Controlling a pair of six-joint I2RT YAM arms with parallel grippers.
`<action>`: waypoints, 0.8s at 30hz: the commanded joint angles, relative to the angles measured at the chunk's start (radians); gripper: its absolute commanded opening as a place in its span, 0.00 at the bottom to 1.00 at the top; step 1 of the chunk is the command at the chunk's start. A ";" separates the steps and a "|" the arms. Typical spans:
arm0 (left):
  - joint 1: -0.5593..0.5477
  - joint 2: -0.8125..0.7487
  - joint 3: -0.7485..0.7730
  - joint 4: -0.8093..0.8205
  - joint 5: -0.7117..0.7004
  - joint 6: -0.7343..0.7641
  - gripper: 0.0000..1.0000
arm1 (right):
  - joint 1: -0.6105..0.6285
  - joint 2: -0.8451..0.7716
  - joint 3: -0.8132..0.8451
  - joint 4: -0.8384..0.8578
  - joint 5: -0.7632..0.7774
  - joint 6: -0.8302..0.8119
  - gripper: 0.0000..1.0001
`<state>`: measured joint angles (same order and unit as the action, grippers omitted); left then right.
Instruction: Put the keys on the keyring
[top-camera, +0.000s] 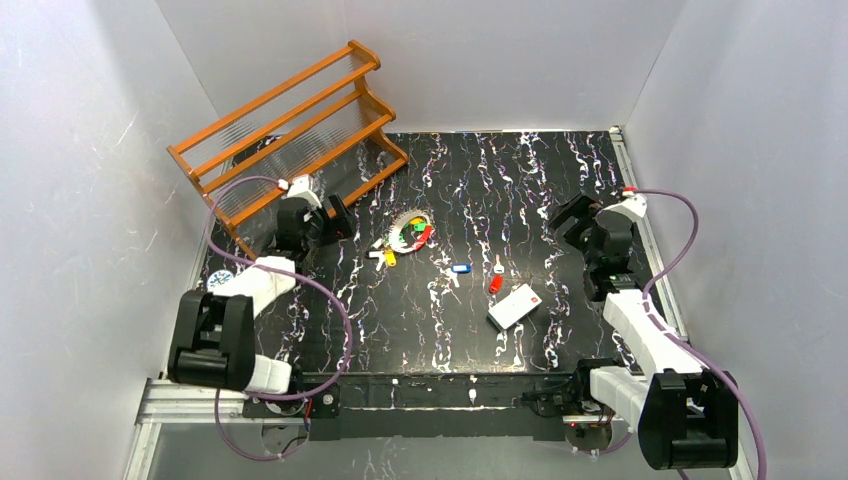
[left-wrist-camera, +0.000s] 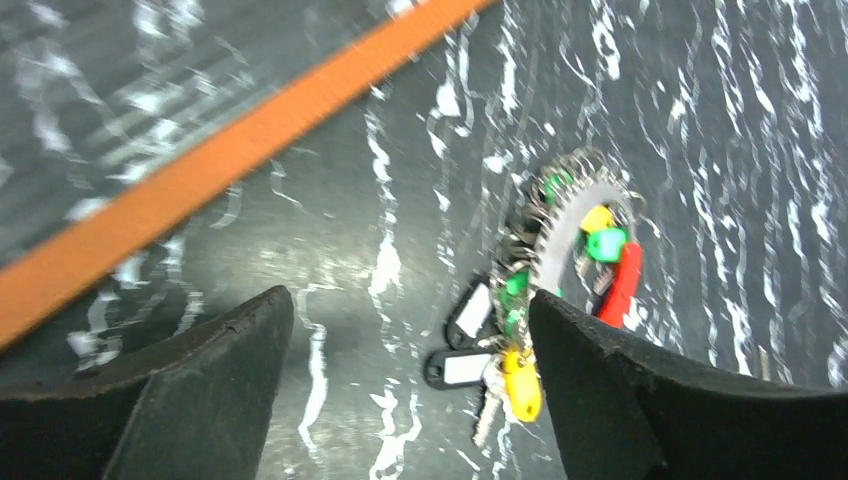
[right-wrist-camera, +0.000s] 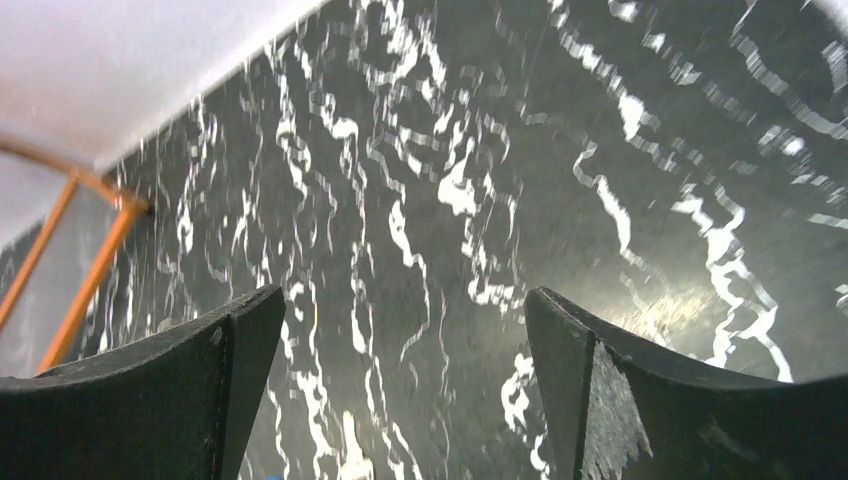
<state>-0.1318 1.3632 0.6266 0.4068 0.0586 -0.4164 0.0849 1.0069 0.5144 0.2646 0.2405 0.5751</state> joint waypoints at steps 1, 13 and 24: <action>0.004 0.085 0.098 -0.079 0.260 -0.074 0.81 | -0.003 0.029 -0.024 -0.025 -0.213 0.014 0.99; -0.322 0.270 0.350 -0.338 0.002 0.091 0.63 | 0.013 0.275 0.078 -0.039 -0.610 -0.065 0.99; -0.480 0.546 0.616 -0.508 -0.090 0.193 0.65 | 0.056 0.356 0.074 -0.063 -0.687 -0.061 0.99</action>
<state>-0.5869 1.8679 1.1873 -0.0082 0.0032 -0.2707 0.1364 1.3415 0.5537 0.2070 -0.4007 0.5205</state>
